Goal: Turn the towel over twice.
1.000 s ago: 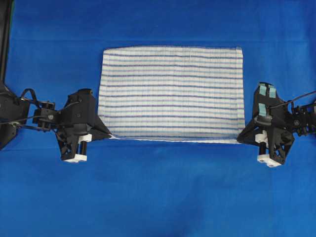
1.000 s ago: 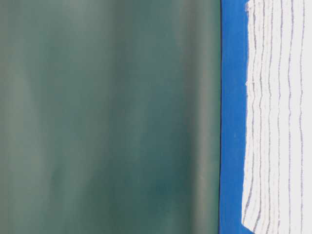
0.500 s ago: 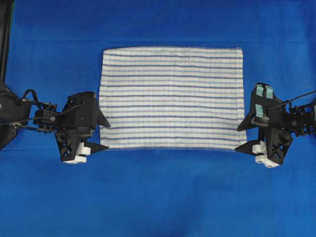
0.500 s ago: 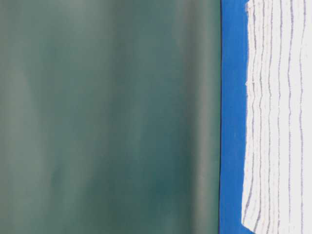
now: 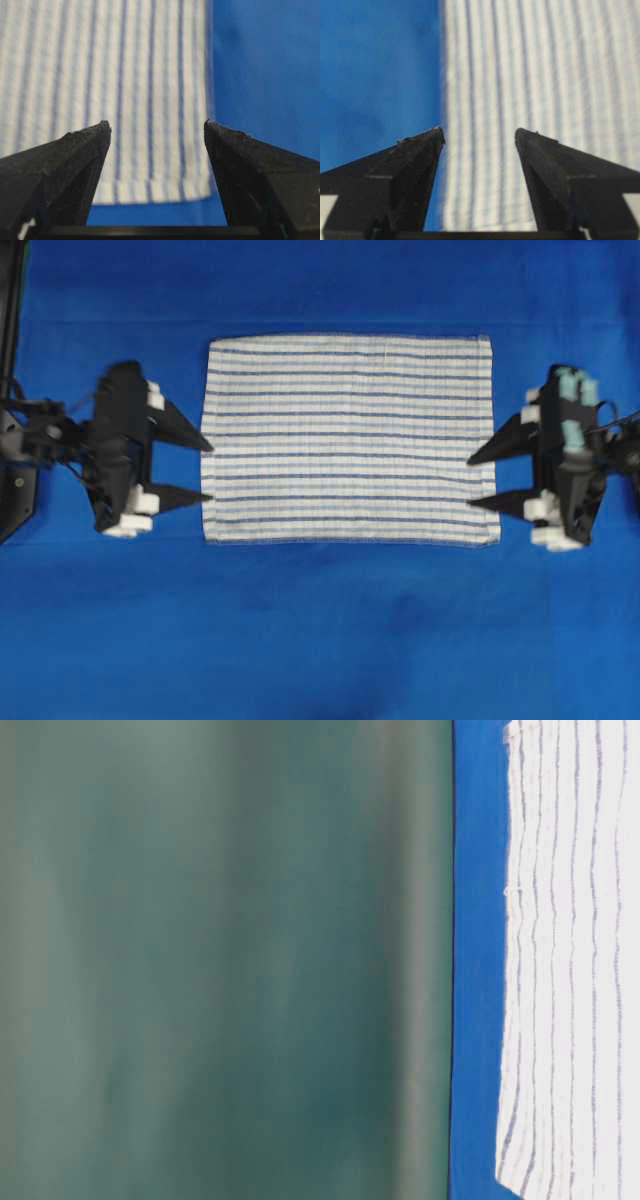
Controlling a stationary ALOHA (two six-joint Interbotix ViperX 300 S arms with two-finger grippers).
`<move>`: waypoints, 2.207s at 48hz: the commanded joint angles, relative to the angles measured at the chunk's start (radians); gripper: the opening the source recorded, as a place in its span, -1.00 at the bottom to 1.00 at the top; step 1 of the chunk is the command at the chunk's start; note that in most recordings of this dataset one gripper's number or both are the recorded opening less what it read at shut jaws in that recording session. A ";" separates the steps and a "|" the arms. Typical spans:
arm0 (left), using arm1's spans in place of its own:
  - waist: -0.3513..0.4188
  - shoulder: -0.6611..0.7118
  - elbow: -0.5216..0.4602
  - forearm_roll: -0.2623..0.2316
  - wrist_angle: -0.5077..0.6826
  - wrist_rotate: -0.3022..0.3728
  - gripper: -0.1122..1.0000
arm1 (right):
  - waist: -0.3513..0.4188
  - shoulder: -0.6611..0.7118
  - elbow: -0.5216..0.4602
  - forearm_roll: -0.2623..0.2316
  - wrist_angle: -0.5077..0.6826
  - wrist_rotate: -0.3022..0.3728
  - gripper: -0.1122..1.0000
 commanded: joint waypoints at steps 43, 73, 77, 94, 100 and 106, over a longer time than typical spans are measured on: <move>0.341 0.015 0.012 0.000 -0.127 0.160 0.44 | -0.425 -0.018 0.000 -0.160 0.011 -0.002 0.34; 0.529 0.482 -0.071 0.000 -0.356 0.206 0.44 | -0.692 0.430 0.025 -0.199 -0.318 -0.003 0.33; 0.541 0.518 -0.080 -0.002 -0.374 0.215 0.44 | -0.706 0.469 0.023 -0.199 -0.331 -0.005 0.33; 0.546 0.623 -0.100 -0.002 -0.385 0.216 0.41 | -0.712 0.532 0.020 -0.201 -0.334 -0.005 0.32; 0.549 0.664 -0.117 -0.002 -0.379 0.215 0.28 | -0.712 0.535 0.020 -0.201 -0.334 -0.006 0.28; 0.549 0.693 -0.129 -0.002 -0.367 0.213 -0.03 | -0.712 0.540 0.021 -0.201 -0.334 -0.006 0.14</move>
